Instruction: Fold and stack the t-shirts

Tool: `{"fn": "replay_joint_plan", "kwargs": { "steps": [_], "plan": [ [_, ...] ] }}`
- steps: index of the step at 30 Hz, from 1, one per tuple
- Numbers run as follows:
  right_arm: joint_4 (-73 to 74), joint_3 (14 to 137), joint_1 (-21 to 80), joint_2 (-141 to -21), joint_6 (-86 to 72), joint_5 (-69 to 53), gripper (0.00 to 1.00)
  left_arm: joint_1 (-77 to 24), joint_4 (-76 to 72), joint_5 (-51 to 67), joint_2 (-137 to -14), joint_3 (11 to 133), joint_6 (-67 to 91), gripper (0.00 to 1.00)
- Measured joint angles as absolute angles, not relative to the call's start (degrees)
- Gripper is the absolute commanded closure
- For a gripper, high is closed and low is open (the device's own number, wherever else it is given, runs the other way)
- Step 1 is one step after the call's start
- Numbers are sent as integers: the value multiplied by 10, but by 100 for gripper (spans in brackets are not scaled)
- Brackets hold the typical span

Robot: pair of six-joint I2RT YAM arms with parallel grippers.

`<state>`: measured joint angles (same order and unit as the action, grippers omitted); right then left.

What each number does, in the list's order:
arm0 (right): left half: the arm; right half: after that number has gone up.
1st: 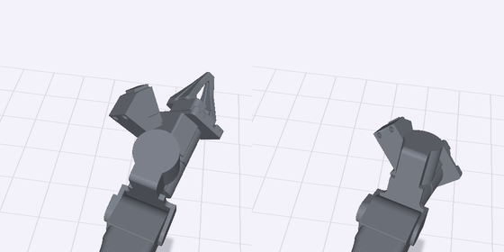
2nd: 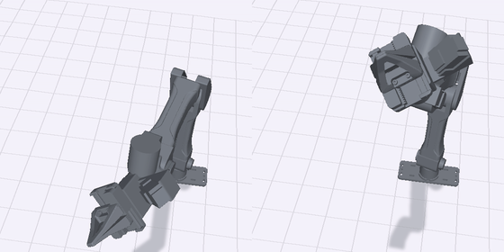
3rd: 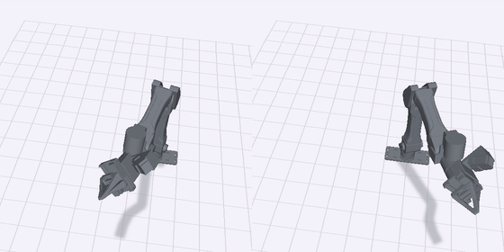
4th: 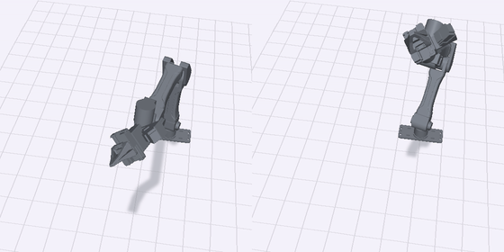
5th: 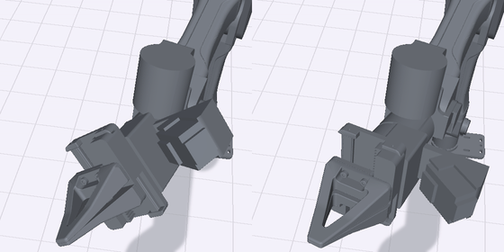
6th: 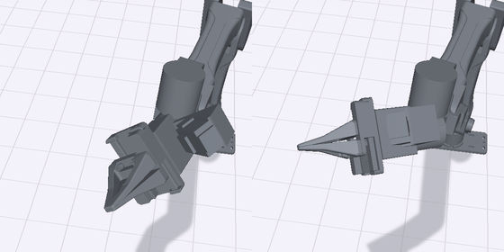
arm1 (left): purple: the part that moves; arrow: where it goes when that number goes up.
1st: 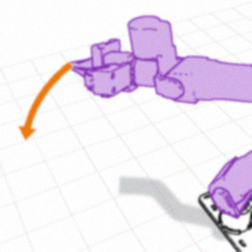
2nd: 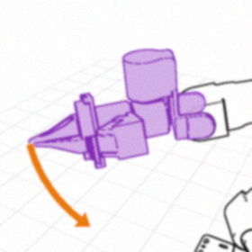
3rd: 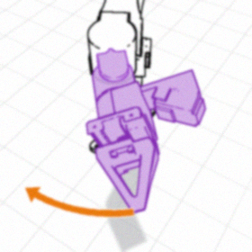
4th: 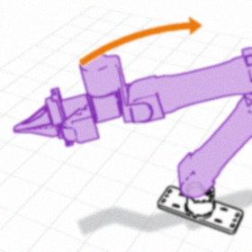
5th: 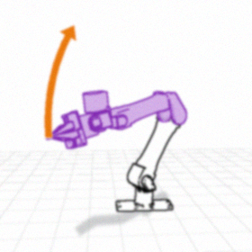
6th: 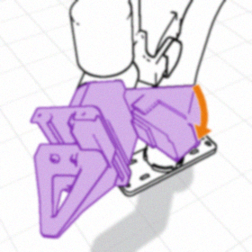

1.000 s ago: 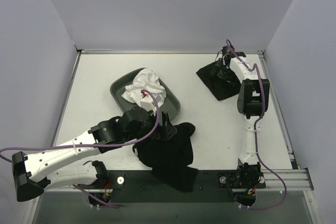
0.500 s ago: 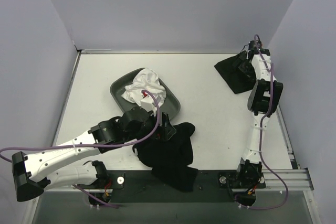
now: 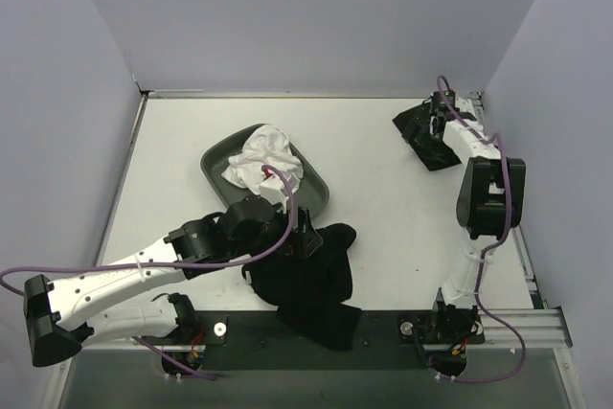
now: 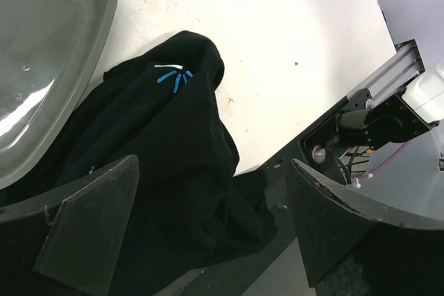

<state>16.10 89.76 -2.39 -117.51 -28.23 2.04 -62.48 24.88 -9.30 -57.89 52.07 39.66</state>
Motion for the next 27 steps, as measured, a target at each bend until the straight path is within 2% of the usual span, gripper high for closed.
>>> {"fn": "replay_joint_plan", "kwargs": {
  "steps": [2,6,18,27],
  "plan": [
    [140,857,-1,-1131,-280,17,0,-625,246,-91,-576,517,397,3],
    [107,875,41,-1116,-285,-10,0,-625,238,-87,-571,506,399,3],
    [99,963,49,-1268,-335,-73,0,-625,234,-87,-545,494,402,3],
    [105,1071,49,-1316,-364,-83,0,-625,235,-94,-544,494,402,3]
  ]
}}
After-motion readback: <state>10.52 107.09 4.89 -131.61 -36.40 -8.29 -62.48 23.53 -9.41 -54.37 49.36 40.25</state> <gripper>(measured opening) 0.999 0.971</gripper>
